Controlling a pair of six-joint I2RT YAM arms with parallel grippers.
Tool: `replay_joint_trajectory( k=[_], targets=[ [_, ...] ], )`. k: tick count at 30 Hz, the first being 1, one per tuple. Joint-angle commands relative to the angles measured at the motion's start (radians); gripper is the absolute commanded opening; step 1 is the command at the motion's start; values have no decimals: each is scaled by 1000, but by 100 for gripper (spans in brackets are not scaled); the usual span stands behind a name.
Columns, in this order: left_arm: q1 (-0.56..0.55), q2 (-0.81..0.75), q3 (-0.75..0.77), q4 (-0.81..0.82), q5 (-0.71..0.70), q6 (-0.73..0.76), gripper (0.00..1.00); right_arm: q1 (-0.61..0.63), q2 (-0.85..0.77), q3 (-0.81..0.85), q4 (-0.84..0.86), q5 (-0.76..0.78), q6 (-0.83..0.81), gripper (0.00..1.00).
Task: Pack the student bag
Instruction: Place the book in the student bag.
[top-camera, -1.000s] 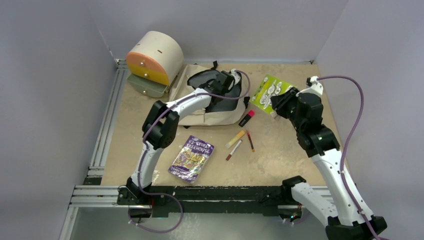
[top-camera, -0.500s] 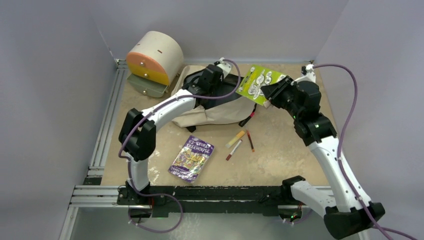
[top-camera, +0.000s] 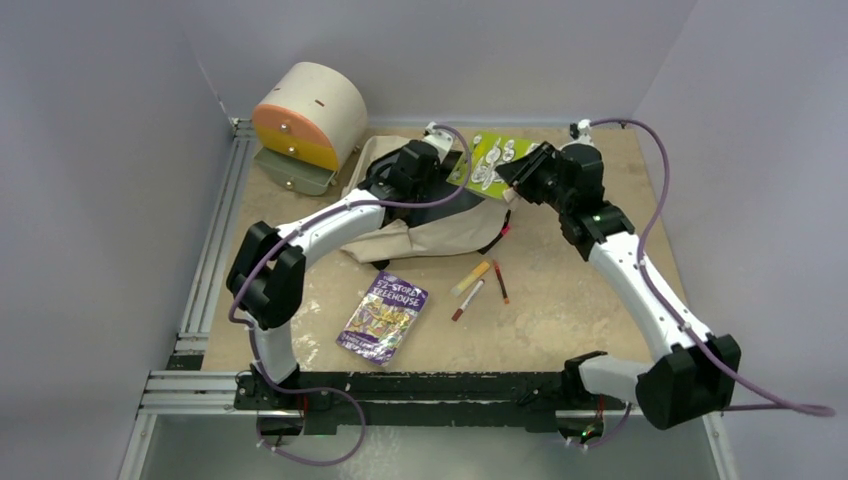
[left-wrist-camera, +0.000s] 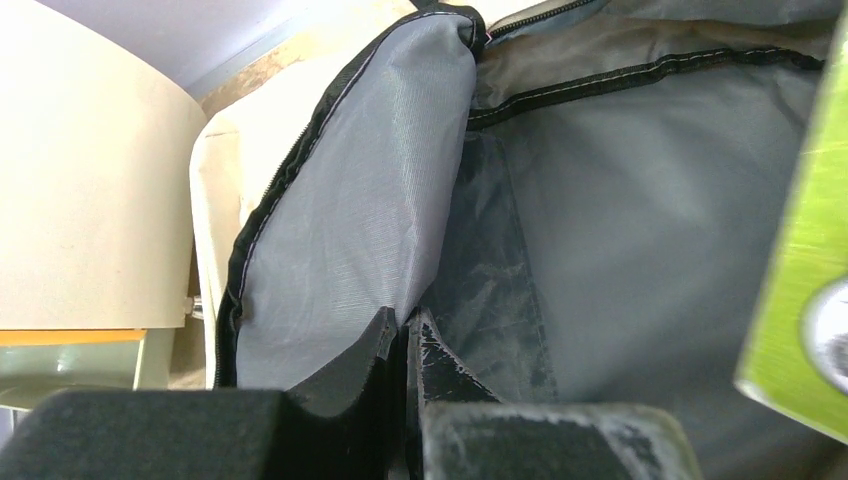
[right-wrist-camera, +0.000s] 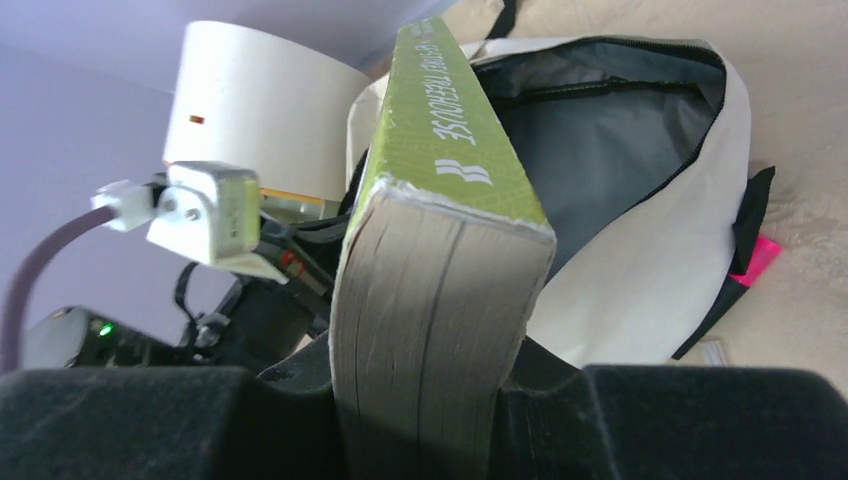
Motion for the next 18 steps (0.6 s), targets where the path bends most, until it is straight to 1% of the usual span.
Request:
replay_joint_trajectory(
  k=[1,5,7,11,14,15,18],
  targets=[
    [-1,-55,-10,106,5,-46,0,1,69,25,172,-57,24,0],
    [-1,-65,-53,140,8,-53,0,1,161,55,190,-84,8,0],
    [-1,-75,-72,153,7,-58,0,1,212,76,202,-122,1,0],
    [-1,-93,-98,165,-5,-58,0,1,344,144,208,-205,-15,0],
    [-2,-92,-102,199,-11,-58,0,1,440,237,168,-271,-52,0],
    [-1,-92,-104,198,-11,-80,0,1,470,265,150,-298,-62,0],
    [-1,-95,-106,205,-20,-91,0,3,532,306,143,-383,-55,0]
  ],
)
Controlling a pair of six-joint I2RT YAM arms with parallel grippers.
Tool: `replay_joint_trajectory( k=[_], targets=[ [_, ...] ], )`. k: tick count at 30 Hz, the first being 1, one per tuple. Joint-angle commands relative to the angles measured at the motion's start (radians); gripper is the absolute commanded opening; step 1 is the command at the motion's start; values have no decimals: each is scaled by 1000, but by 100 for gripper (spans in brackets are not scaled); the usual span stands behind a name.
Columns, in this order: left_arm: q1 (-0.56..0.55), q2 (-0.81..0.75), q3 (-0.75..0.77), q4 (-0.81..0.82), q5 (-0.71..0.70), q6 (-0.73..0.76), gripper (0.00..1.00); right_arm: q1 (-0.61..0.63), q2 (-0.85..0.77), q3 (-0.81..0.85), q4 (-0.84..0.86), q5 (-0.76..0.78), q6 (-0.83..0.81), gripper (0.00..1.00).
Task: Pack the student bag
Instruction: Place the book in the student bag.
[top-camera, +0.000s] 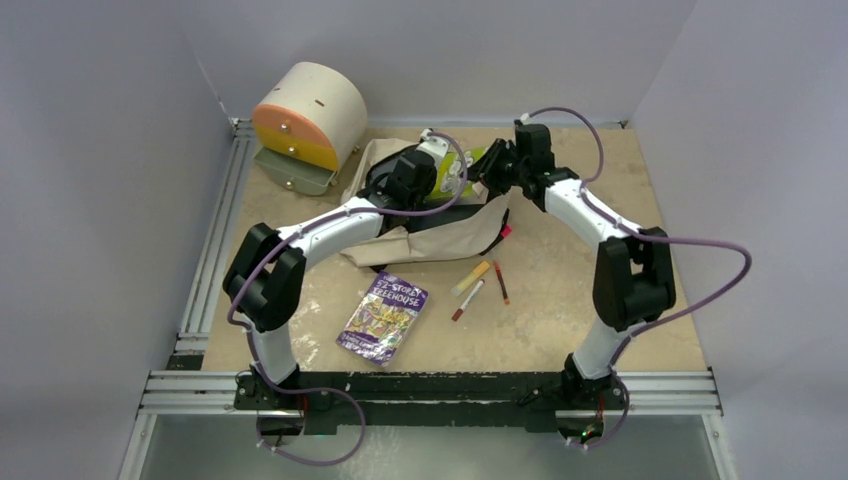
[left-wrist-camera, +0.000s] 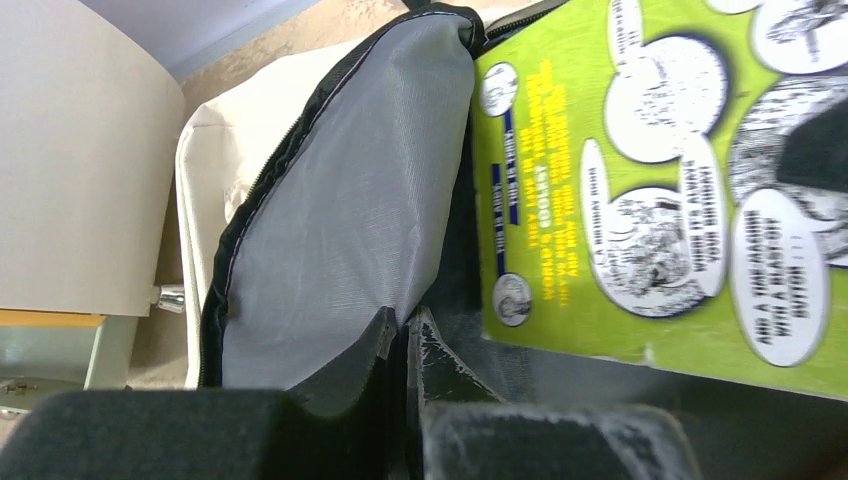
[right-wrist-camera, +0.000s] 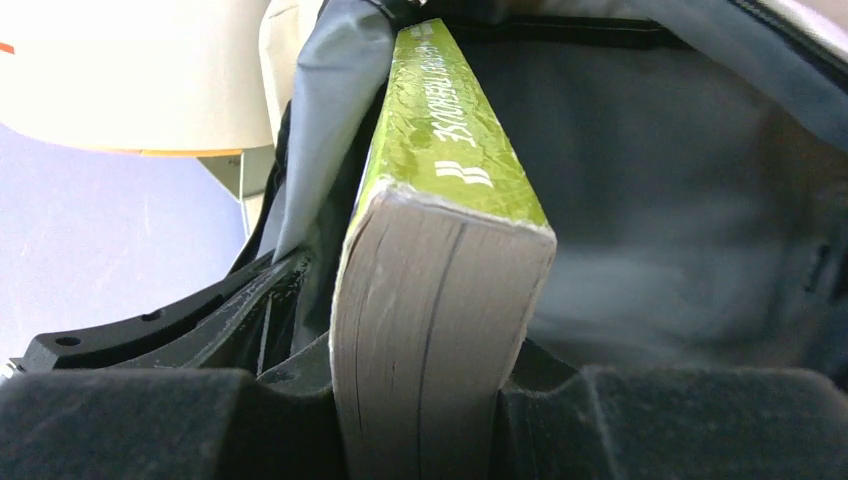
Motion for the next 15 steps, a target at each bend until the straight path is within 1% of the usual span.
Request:
replay_joint_trajectory(
  k=[1,7,11,15],
  targets=[
    [-1,-74,-1,92,-22,-46,0,2,23,113,91,-189,-7,0],
    [-1,-80,-5,99,-29,-52,0,17,60,91,214,-289,72,0],
    [-2,-88,-16,118,-11,-62,0,58,104,114,246,-287,95,0],
    [-1,-99,-23,130,-23,-61,0,98,165,138,285,-277,128,0]
  ],
)
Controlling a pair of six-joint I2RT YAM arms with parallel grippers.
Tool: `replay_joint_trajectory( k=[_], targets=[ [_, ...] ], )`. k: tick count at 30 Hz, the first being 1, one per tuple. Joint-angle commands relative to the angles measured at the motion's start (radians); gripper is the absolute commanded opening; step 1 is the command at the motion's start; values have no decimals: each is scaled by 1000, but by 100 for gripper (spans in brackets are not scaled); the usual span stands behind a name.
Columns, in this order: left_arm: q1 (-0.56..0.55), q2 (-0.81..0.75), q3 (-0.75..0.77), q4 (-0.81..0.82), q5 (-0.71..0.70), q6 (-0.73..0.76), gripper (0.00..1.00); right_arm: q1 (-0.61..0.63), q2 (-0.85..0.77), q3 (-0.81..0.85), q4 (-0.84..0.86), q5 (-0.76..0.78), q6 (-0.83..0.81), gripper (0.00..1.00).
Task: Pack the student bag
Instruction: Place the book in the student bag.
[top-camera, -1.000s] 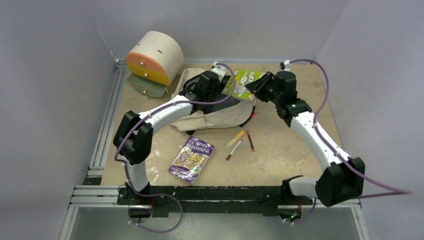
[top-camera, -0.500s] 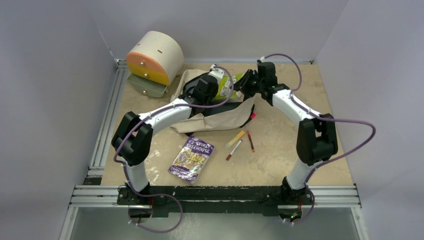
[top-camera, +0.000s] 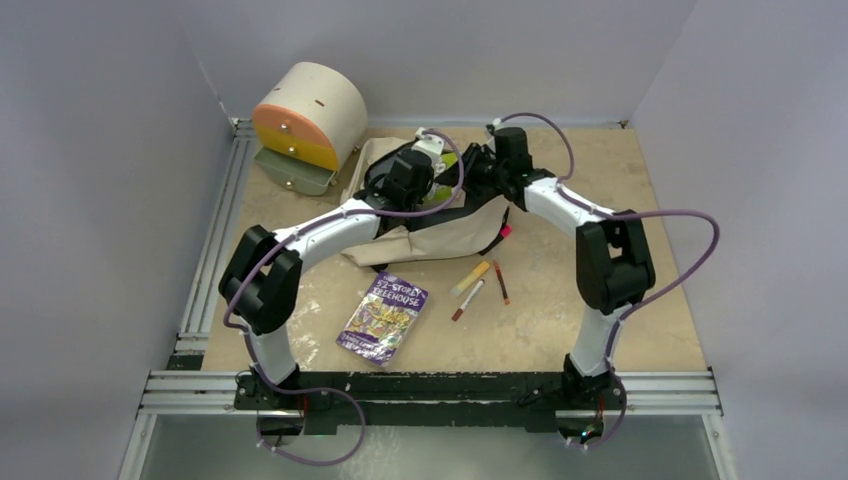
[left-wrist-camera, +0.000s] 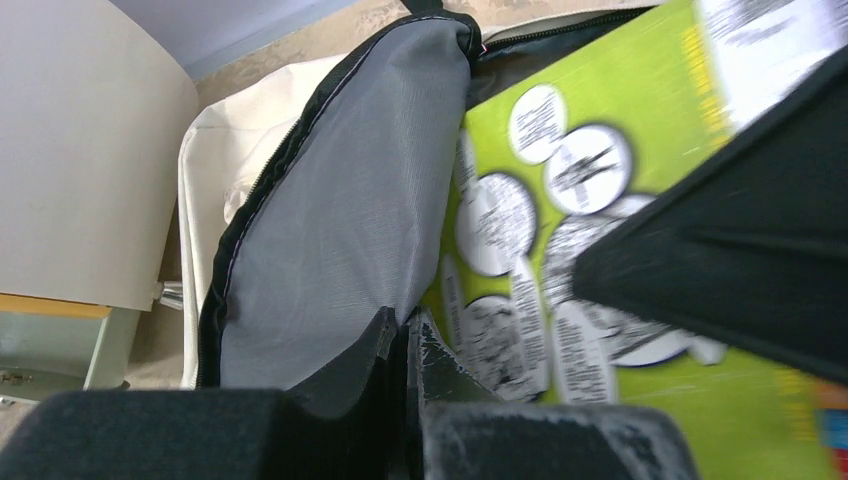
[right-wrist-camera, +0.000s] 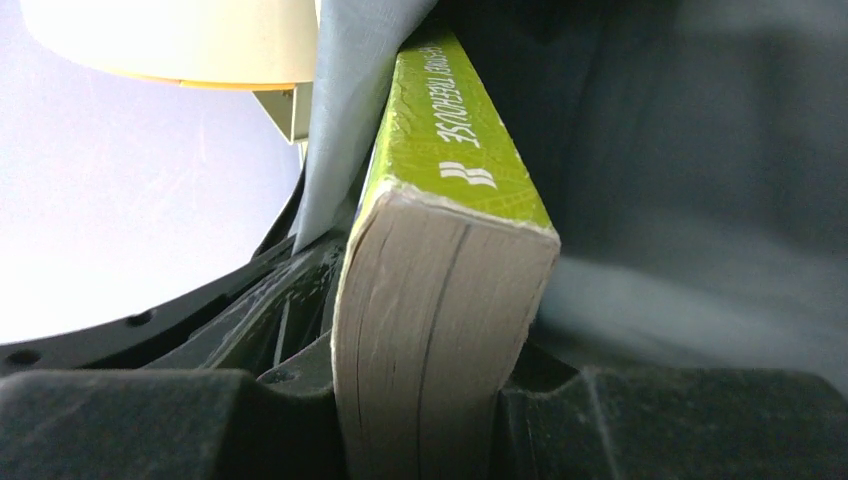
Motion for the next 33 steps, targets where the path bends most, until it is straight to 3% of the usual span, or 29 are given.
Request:
replay_joint_trajectory(
  k=[1,23,30,33],
  targets=[
    [-1,-81,-8,108,-13,-23,0,58,35,79,181,-71,67,0],
    [18,-114,-31,125,-23,-29,0,153,316,118,652,-60,285,0],
    [17,-113,-35,123,-13,-36,0,179,399,216,576,-24,256,1],
    [19,-111,-34,122,-12,-36,0,184,405,236,510,26,206,16]
  ],
)
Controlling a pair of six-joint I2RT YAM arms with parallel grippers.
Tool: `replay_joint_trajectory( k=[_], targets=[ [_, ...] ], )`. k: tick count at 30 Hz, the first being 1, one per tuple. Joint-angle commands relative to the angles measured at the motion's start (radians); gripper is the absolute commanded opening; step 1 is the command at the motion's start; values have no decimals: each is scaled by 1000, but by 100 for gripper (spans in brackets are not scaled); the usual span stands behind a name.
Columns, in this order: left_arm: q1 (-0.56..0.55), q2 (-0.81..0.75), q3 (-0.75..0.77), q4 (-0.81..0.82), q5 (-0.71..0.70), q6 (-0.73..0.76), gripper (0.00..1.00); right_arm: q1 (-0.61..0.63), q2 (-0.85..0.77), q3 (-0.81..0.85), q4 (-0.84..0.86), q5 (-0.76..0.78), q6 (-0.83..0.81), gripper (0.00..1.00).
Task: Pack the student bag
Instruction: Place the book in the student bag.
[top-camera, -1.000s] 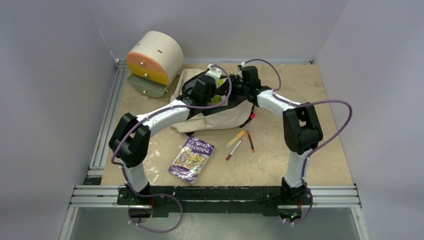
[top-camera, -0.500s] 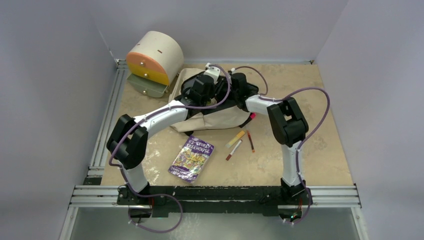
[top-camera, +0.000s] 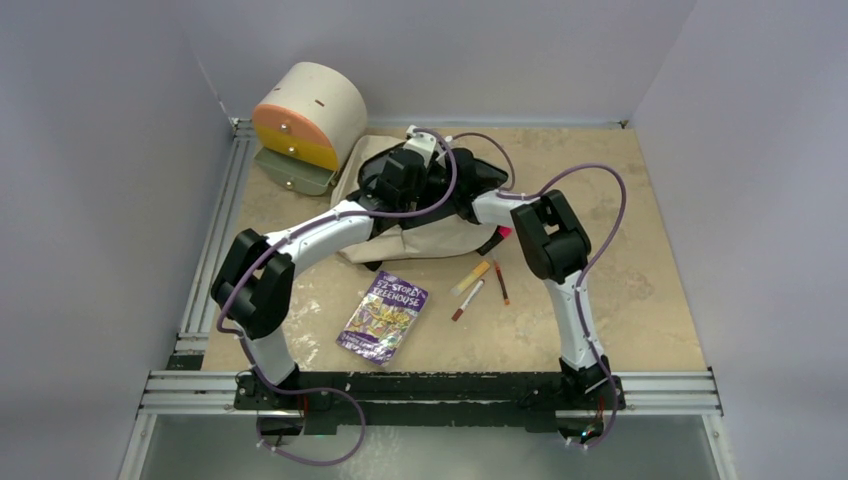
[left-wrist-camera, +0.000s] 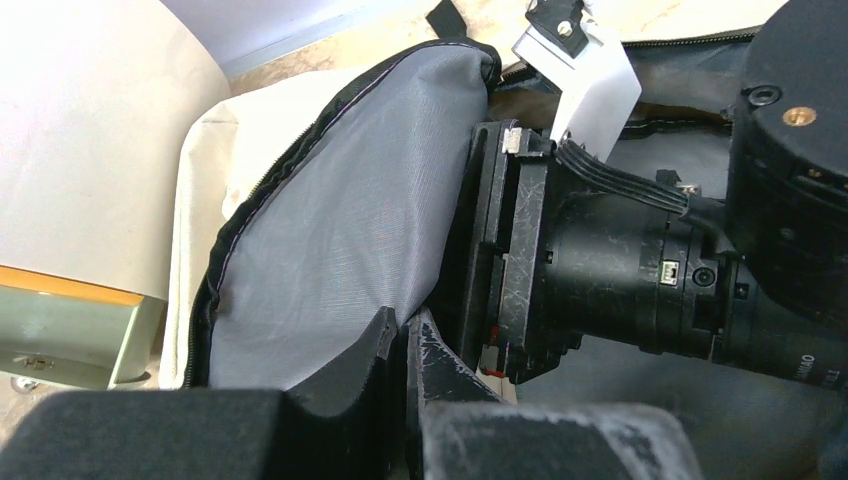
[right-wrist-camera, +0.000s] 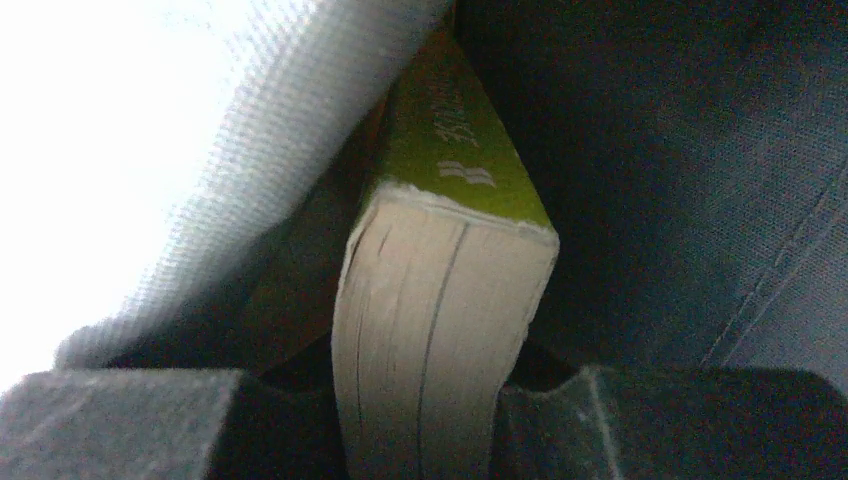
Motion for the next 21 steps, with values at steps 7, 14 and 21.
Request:
replay_joint_trajectory(
  k=[7,14,21],
  targets=[
    [3,-55,11,82,-3,-27,0,14,-70,52,-98,111,-143,46],
    [10,-37,27,55,2,-38,0,9,-162,33,-190,188,-219,71],
    [14,-34,29,50,0,-39,0,-3,-243,43,-363,327,-319,76]
  ],
)
